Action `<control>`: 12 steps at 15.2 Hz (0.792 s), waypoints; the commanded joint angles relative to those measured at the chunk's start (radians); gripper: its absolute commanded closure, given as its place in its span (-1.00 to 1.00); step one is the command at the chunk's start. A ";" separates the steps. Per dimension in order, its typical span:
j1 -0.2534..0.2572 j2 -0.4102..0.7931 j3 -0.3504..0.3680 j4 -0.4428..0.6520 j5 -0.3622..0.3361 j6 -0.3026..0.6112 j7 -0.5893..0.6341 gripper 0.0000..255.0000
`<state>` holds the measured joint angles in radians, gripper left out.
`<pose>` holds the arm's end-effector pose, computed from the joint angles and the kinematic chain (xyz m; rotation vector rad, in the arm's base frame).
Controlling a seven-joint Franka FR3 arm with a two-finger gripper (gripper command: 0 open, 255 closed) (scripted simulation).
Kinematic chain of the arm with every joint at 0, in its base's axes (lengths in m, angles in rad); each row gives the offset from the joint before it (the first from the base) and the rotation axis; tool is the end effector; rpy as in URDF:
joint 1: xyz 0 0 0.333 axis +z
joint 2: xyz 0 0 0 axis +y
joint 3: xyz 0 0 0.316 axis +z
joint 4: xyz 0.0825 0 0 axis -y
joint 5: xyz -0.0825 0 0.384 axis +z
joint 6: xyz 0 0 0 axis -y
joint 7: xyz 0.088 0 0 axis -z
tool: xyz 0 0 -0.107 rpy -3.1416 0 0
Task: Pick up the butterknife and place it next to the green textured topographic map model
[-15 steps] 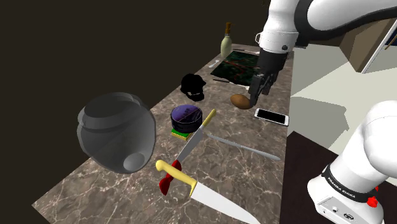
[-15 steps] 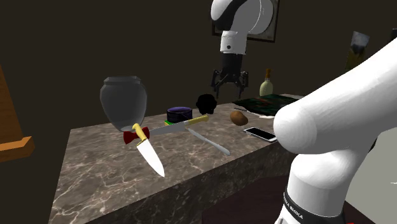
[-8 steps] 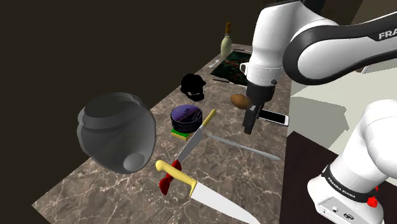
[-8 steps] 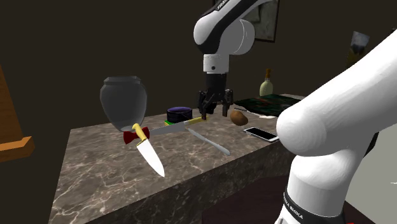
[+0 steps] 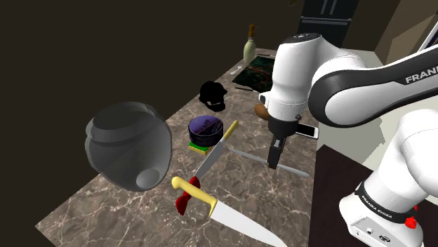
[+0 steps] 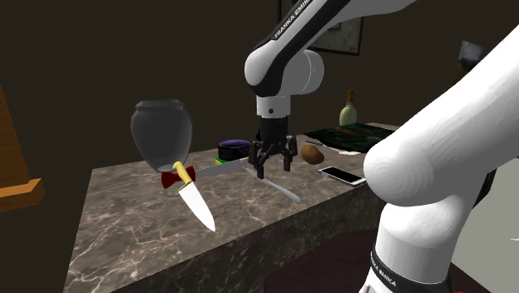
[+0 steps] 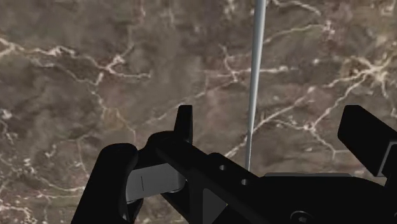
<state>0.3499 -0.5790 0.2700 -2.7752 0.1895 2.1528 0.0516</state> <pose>0.2779 0.1965 0.3674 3.0663 0.6424 -0.0814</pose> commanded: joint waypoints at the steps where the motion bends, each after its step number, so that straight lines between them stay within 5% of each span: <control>1: -0.001 0.018 0.003 -0.018 0.002 0.037 -0.003 -1.00; 10: -0.001 0.033 0.007 -0.031 0.004 0.065 -0.003 -1.00; 11: -0.001 0.033 0.007 -0.031 0.004 0.065 -0.003 1.00; 12: -0.001 0.033 0.007 -0.031 0.004 0.065 -0.003 1.00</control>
<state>0.3493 -0.5458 0.2772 -2.8066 0.1939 2.2174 0.0489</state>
